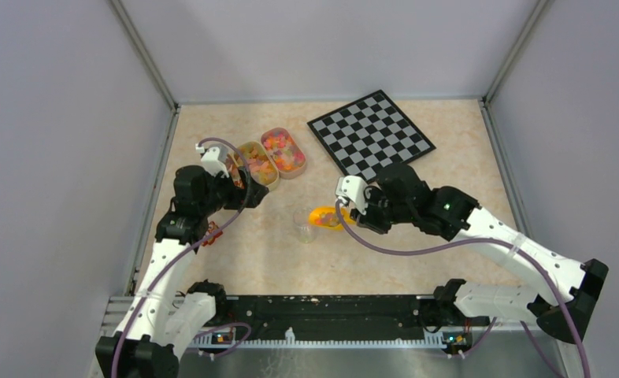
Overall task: Pack the candies
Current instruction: Place the fake candies in the packing bottle.
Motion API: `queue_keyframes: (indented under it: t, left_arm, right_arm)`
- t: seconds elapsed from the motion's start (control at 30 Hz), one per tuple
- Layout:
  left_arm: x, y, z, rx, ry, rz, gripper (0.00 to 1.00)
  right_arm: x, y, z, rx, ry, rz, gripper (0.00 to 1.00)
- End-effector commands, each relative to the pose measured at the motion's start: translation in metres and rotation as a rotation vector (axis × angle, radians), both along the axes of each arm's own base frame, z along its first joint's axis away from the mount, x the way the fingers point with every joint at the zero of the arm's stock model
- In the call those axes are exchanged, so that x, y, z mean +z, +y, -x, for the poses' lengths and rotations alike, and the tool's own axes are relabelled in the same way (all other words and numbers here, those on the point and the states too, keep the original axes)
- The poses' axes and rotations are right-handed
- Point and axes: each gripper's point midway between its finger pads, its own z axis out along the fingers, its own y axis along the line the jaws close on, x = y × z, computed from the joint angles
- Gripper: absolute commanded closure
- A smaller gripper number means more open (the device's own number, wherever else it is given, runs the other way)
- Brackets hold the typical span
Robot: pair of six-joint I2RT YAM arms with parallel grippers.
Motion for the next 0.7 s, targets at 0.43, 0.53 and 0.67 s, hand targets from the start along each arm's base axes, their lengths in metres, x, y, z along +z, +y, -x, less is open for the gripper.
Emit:
queue_keyframes:
  t: [0.43,0.53,0.67]
  left_arm:
    - [0.014,-0.002,-0.001,-0.01,-0.065,-0.005,0.01]
    - [0.014,-0.002,-0.001,-0.01,-0.066,-0.005,0.01]
    - [0.014,-0.002,-0.001,-0.013,-0.066,-0.006,0.01]
  right_arm:
    - [0.031,0.017,-0.007,0.012,-0.032,-0.003,1.0]
    - [0.033,0.019,-0.007,0.015,-0.036,0.005,1.0]
    - [0.033,0.02,-0.007,0.017,-0.034,0.014,1.0]
